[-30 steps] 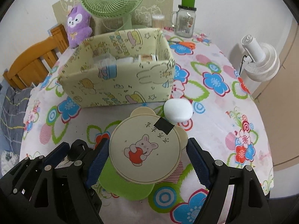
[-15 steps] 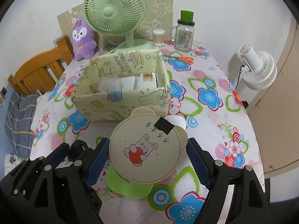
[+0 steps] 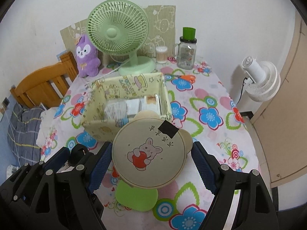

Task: Organize rigid objects
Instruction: 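Lift the bear-print box and car key and carry them over the basket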

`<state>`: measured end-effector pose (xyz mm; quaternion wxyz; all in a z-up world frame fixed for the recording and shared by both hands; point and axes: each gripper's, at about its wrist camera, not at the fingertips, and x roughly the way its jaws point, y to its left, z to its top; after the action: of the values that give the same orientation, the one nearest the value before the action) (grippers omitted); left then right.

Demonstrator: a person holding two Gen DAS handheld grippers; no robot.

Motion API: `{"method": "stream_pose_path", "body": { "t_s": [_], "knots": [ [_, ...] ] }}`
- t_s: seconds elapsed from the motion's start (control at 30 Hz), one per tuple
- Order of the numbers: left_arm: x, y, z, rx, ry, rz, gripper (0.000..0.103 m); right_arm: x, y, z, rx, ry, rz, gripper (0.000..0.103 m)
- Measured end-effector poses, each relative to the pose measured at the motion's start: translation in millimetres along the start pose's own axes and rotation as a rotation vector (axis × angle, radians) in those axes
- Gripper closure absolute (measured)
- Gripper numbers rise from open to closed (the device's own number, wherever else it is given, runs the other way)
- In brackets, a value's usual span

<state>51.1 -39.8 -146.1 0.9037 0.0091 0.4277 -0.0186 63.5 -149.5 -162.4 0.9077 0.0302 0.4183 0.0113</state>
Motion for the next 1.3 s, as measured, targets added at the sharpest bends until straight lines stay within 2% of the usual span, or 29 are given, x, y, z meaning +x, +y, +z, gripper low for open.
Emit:
{"method": "stream_pose_path", "body": {
  "t_s": [0.67,1.3],
  "knots": [
    [1,0,31,0.004,-0.049,-0.003,0.067,2,-1,34,-0.008,-0.046,-0.006,0.019],
    [32,2,60,0.003,-0.019,-0.008,0.067,35,2,65,-0.028,-0.018,-0.016,0.019]
  ]
}}
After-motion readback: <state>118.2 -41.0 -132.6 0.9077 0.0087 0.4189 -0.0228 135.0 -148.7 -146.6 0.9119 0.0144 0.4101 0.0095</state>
